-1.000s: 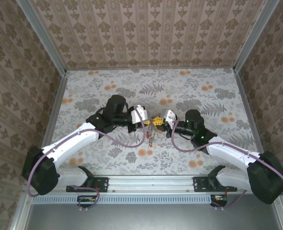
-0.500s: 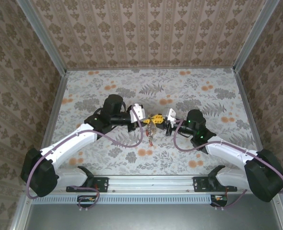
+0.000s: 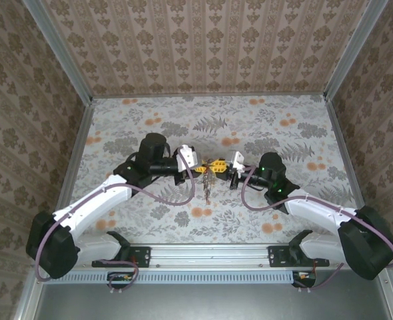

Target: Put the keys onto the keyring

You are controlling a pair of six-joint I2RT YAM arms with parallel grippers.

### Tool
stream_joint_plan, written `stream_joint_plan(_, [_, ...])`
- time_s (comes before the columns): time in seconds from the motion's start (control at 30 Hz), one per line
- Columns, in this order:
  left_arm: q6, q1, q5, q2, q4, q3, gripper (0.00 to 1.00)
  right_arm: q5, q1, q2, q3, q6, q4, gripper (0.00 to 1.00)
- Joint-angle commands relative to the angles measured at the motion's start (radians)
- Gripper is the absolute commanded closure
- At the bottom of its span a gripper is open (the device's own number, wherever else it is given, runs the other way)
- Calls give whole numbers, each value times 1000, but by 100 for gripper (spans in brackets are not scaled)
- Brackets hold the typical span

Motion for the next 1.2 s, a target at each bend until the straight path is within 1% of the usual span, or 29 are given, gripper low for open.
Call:
stream_joint_plan(0.0, [12,10,59,-31,-13,-15,83,-50,0,-27,7,-13,47,100])
stream_joint_plan(0.13, [17,13,67,-40,-8,-16,87,-81,-2,-24,20,-41,1,100])
stream_joint_plan(0.3, [31,17,103,-47,-8,-18,82,-95,-1,-23,30,-50,-22,100])
stream_joint_plan(0.7, [71,17,200,-7,-38,5,82,-109,-2,-7,52,-52,-24,100])
stream_joint_plan(1.0, [107,17,182,32,-89,35,83,-122,-2,1,66,-54,-36,100])
stream_joint_plan(1.03, [107,17,182,31,-90,36,84,-124,-2,2,68,-55,-41,100])
stream_joint_plan(1.17, [115,17,171,31,-96,40,100,-119,-2,2,70,-68,-66,100])
